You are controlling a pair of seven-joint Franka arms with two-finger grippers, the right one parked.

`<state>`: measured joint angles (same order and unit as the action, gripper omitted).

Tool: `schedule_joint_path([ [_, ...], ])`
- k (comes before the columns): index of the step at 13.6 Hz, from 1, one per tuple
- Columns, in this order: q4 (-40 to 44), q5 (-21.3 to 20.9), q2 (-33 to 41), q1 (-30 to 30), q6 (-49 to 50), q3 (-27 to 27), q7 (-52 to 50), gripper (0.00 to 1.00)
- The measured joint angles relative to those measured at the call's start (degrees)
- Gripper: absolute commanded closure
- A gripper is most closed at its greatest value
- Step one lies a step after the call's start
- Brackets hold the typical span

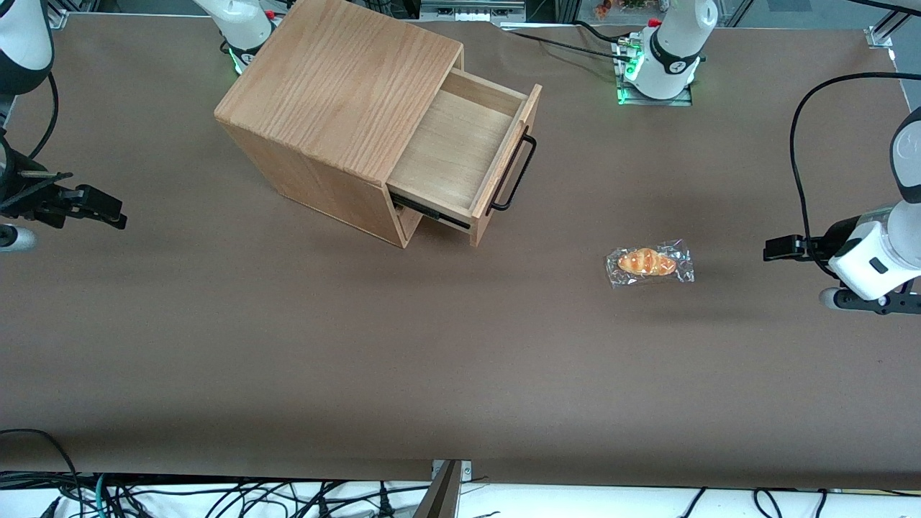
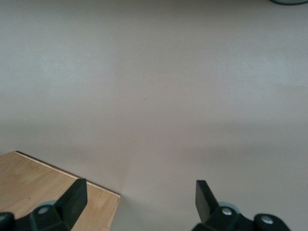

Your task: Open top drawer with left arm

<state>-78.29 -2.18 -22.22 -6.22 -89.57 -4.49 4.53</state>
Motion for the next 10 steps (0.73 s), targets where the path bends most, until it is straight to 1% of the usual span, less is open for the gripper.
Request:
schedule_joint_path([
  [10, 0.9, 0.2, 0.0, 3.5, -0.4, -0.7, -3.1, 0.0],
])
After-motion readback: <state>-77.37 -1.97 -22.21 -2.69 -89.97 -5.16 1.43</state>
